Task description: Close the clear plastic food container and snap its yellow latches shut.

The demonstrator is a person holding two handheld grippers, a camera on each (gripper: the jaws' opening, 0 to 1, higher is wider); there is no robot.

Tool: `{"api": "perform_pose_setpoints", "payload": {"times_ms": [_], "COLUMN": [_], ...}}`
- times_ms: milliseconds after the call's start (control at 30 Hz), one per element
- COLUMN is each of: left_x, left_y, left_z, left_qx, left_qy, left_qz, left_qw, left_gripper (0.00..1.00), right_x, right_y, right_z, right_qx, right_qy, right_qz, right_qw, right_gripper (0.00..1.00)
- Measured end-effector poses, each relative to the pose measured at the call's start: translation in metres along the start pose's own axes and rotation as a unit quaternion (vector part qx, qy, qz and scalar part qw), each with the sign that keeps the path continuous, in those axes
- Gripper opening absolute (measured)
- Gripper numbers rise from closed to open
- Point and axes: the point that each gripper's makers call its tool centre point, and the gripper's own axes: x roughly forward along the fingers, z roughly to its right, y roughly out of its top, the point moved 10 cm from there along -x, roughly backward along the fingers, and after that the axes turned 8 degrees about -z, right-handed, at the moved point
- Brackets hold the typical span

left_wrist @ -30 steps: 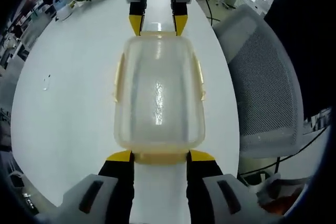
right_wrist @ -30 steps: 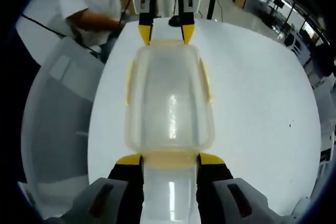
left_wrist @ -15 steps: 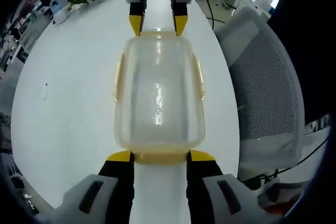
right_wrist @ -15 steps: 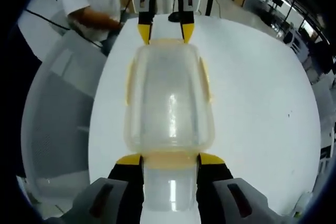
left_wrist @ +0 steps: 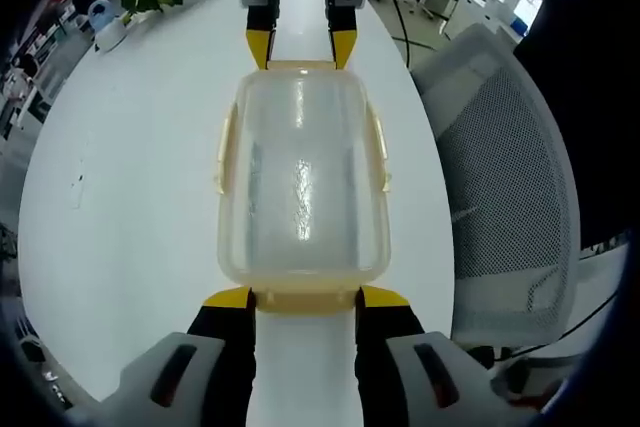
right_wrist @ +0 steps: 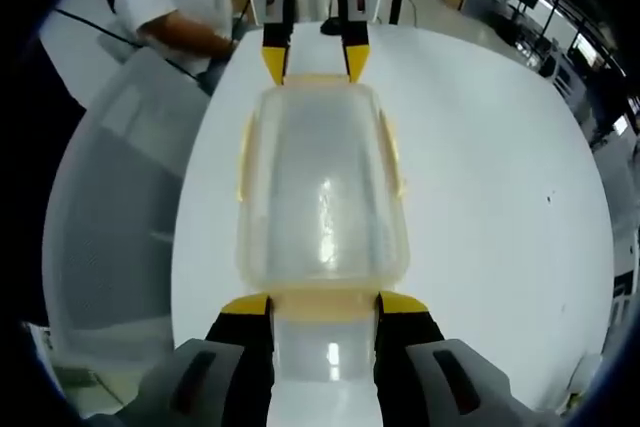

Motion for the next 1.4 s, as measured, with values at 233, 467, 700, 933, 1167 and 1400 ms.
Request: {"api": "perform_pose_setpoints", "payload": {"times_ms": [233, 467, 700, 933, 1167, 1400], "left_x": [0.004, 0.01, 0.012, 0.015, 0.017, 0.019], "left_y": [0.017, 0.037, 0.047, 0.054, 0.06, 0.07], "left_z": [-0.003, -0.007, -0.008, -0.007, -0.007, -0.006], "left_qx": [0.005, 0.009, 0.008, 0.008, 0.008, 0.009], "left_qy": [-0.003, -0.007, -0.01, -0.014, -0.013, -0.013], "left_qz": [-0.001, 0.003, 0.004, 0.005, 0.01, 0.014], "left_qw": [1.0, 0.9999, 0.9999, 0.9999, 0.9998, 0.9998], "left_gripper": [0.37, 0.37, 0.37, 0.37, 0.37, 0.37], "right_x": [-0.003, -0.007, -0.009, -0.01, -0.014, -0.016], "right_y": [-0.016, -0.035, -0.047, -0.054, -0.06, -0.069], "right_z": [0.001, 0.003, 0.004, 0.003, 0.002, -0.001], "right_qx": [0.004, 0.011, 0.012, 0.012, 0.013, 0.014], "right_qy": [0.002, 0.006, 0.008, 0.01, 0.007, 0.002], "right_qz": [-0.001, -0.006, -0.01, -0.012, -0.015, -0.022], "right_qw": [1.0, 0.9999, 0.9999, 0.9998, 0.9998, 0.9997], "right_gripper": [0.37, 0.37, 0.37, 0.37, 0.37, 0.37]}}
